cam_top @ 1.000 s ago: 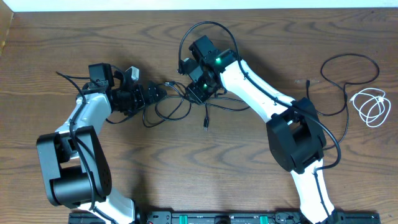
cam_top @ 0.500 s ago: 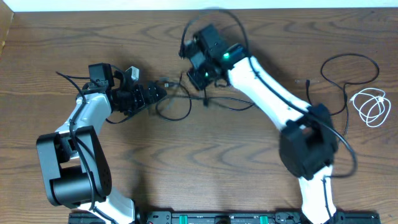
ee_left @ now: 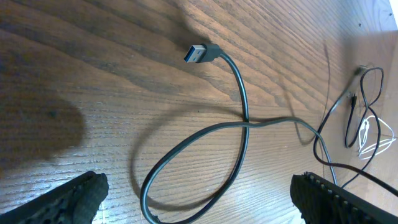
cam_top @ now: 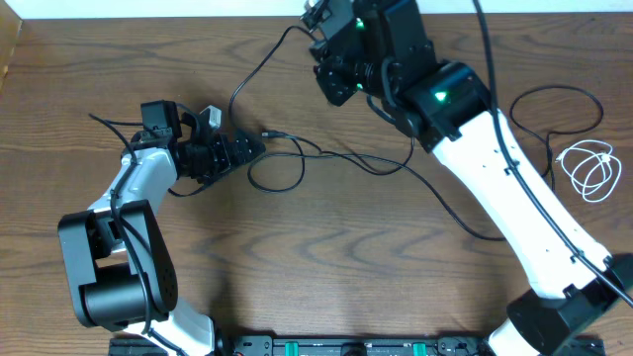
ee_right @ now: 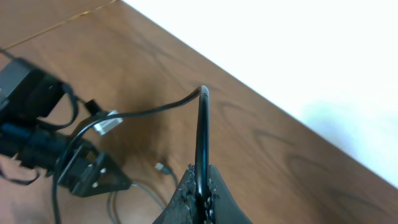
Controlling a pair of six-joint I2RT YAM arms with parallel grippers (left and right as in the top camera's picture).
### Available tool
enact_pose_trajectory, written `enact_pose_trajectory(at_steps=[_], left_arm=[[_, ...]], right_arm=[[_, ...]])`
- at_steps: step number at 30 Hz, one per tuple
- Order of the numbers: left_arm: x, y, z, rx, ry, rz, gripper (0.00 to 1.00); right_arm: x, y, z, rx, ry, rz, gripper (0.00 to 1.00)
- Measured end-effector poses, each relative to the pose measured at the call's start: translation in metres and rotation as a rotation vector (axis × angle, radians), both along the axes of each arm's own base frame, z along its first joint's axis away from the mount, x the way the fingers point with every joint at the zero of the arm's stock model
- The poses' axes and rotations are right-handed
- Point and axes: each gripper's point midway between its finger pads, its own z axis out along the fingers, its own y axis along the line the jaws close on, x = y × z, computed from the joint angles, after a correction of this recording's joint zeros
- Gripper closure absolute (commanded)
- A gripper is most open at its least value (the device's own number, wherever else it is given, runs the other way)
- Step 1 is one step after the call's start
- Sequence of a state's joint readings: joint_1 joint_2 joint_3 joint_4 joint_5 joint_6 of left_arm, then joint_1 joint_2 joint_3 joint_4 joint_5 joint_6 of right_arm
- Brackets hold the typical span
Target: Untangle cables
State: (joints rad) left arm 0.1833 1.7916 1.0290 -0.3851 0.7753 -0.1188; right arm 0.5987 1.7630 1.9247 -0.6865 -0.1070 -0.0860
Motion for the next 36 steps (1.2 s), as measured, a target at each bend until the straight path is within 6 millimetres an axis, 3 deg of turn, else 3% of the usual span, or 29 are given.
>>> enact_pose_trajectory(at_steps=[6,16,21,27,36], left_arm=[[0.0,0.0,0.0,0.0,0.0,0.0,0.02],[0.0,0.0,0.0,0.0,0.0,0.0,0.02],[0.0,0.0,0.0,0.0,0.0,0.0,0.02],[0.0,0.0,0.0,0.0,0.0,0.0,0.02],[0.0,0.0,0.0,0.0,0.0,0.0,0.02]], right_arm=[[0.002,-0.017,0.004,-0.043,-0.018,-0.078,0.99],[0.002,-0.074,-0.039,-0.242,0.103,-0.318,0.98],[0.008,-0.097,-0.072,-0.292,0.214,-0.38,0.95],[0.013,-0.098,-0.122,-0.311,0.377,-0.351,0.95],[-0.006,-0.079,-0.195,-0.335,0.638,-0.248,0.92]])
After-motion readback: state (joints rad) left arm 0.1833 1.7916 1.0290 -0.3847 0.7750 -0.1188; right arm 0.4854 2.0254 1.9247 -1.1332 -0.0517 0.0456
